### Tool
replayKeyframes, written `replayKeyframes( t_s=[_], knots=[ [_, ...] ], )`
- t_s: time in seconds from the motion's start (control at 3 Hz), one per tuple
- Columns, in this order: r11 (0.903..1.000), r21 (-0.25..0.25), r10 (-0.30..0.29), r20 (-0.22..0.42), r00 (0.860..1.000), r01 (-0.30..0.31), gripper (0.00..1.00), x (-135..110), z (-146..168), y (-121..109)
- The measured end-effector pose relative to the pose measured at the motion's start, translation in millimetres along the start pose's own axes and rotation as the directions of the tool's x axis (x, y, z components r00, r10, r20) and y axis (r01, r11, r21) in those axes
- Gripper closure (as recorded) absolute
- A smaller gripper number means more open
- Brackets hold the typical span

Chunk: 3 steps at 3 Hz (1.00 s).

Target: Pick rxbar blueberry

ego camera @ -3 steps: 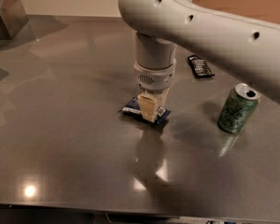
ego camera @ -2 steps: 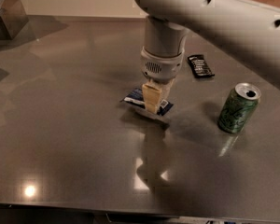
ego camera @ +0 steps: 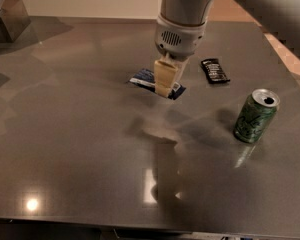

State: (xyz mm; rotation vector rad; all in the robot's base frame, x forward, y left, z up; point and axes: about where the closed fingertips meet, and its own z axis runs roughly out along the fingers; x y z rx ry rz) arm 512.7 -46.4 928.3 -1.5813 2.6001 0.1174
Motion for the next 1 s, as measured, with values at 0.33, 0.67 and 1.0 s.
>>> replayKeyframes(
  t_s=[0.33, 0.67, 1.0],
  knots=[
    [0.9986, 0.049, -0.019, 0.043, 0.999, 0.017, 1.0, -11, -29, -12],
    [0.9932, 0.114, -0.039, 0.113, 0.993, 0.026, 1.0, -30, -53, -26],
    [0.9916, 0.127, -0.043, 0.137, 0.99, 0.026, 1.0, -37, -54, -29]
  ],
)
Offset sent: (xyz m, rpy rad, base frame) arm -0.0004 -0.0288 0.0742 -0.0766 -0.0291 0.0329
